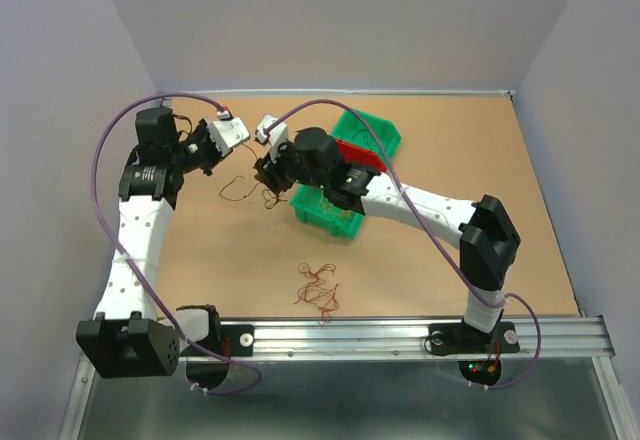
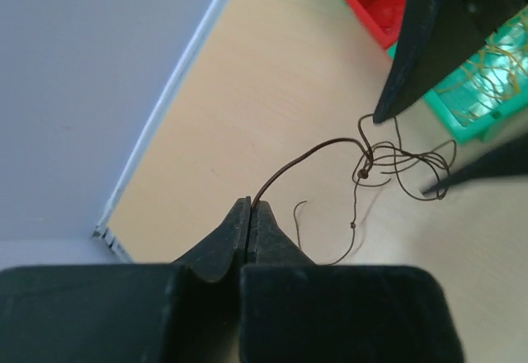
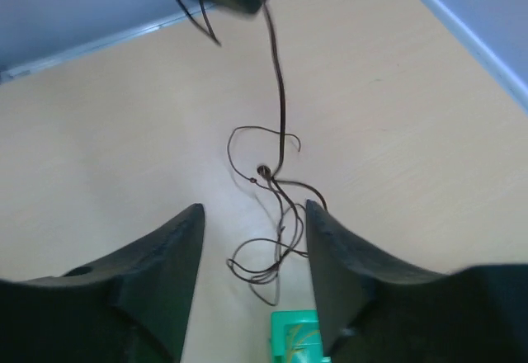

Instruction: Untangle the cables

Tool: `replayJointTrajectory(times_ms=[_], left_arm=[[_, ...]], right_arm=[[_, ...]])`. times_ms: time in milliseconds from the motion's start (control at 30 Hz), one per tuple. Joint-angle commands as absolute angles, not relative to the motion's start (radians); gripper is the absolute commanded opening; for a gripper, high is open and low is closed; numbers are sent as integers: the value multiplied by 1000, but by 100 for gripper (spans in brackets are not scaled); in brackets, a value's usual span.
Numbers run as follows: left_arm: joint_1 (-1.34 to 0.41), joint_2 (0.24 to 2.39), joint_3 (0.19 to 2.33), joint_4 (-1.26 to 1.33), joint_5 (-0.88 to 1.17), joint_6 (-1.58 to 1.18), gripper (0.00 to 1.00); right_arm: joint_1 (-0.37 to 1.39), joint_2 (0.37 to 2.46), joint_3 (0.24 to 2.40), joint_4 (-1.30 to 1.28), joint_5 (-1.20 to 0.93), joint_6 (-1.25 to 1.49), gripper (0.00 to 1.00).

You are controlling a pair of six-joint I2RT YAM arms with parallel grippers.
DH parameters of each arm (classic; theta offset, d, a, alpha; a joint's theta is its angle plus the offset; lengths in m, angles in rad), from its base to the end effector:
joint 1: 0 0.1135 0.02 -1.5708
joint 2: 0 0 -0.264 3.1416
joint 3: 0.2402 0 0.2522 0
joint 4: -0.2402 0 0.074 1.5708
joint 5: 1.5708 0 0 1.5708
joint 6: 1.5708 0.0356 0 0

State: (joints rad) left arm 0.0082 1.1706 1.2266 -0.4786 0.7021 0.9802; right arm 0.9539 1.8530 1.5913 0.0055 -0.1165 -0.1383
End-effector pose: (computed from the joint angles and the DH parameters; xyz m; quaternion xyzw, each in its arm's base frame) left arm 0.2508 -0.0209 0.3888 0.5334 0.6099 -0.0123 0.5859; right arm 0.2578 0.3706 0.3339 -0.4408 0.6569 0.2842 0.5417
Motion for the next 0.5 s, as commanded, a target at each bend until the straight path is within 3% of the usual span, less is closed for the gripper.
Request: replayJointTrajectory(times_ms=[0,100,233,300,467], left_arm=[[3,1052,1221,-247,563,732,0],[3,1031,1241,-238,526,690,0],[3,970,1233,-195,515,635,0],[3,950,1246,-187,517,609,0],[3,940,1296,-215,571,581,0]], right_arm=[[968,1813,1482,216,-11,-152,66],[963,1813,1433,306,63,-159,75],[947,1825,1419,334,66,-163,80],[928,1836,1411,347,51,-153,86],[908,1838,1339,463,-89,-186,90]])
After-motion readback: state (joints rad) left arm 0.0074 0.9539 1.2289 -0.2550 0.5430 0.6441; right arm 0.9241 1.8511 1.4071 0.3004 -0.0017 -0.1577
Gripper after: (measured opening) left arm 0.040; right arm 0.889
